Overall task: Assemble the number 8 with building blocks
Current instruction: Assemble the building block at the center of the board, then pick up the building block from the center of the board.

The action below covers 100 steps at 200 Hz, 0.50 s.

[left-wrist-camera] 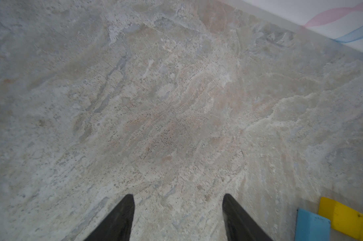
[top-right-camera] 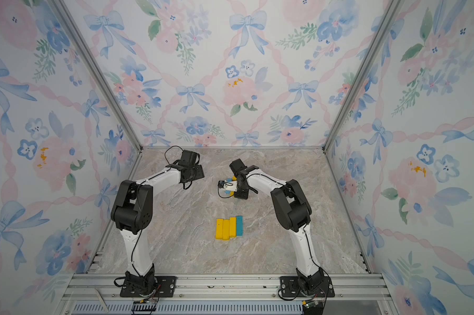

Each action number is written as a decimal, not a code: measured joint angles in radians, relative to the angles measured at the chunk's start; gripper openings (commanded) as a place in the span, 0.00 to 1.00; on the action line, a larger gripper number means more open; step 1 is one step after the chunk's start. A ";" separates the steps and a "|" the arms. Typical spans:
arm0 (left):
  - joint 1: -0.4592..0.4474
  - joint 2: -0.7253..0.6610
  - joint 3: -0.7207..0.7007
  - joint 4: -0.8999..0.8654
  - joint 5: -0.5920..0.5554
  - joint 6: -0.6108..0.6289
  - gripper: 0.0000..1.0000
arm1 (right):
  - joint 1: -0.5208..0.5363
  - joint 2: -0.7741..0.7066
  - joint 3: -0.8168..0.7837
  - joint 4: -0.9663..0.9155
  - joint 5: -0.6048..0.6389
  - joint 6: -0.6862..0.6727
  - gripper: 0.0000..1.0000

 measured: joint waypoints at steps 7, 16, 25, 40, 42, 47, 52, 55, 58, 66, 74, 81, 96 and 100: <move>0.000 0.000 0.000 0.000 0.000 0.000 0.70 | 0.000 0.000 0.000 0.002 0.000 -0.002 0.47; 0.000 0.000 0.000 0.000 0.000 0.000 0.69 | 0.000 0.000 0.000 0.006 0.000 -0.003 0.48; 0.000 0.000 0.000 0.000 0.000 0.000 0.69 | 0.000 0.000 -0.004 0.014 0.000 -0.003 0.49; 0.000 0.000 0.000 0.000 0.000 0.000 0.70 | 0.000 -0.007 -0.016 0.035 -0.002 -0.002 0.50; 0.000 0.000 0.000 0.000 0.000 0.000 0.70 | 0.000 -0.008 -0.019 0.038 -0.002 -0.003 0.50; 0.000 0.000 0.000 0.000 0.000 0.000 0.70 | 0.000 -0.013 -0.027 0.047 -0.004 -0.002 0.50; 0.001 0.000 0.000 0.000 0.000 0.000 0.70 | -0.001 -0.019 -0.037 0.056 -0.005 0.000 0.50; 0.001 0.000 0.000 0.000 0.000 0.000 0.70 | -0.001 -0.024 -0.045 0.062 -0.005 0.001 0.50; 0.001 0.000 0.000 0.000 0.000 0.000 0.70 | -0.001 -0.029 -0.052 0.065 -0.007 0.002 0.51; 0.001 0.000 0.000 0.000 0.000 0.000 0.70 | -0.001 -0.043 -0.073 0.072 -0.011 0.005 0.51; 0.003 0.000 0.000 0.000 0.000 0.000 0.70 | 0.000 -0.062 -0.097 0.075 -0.015 0.012 0.51; 0.004 0.000 0.000 0.000 0.000 0.000 0.70 | 0.001 -0.082 -0.120 0.079 -0.019 0.016 0.51; 0.008 0.000 0.000 0.000 0.000 0.000 0.70 | 0.009 -0.153 -0.182 0.092 -0.023 0.032 0.51; 0.008 0.000 0.000 0.000 0.000 0.000 0.70 | 0.014 -0.175 -0.196 0.095 -0.022 0.039 0.51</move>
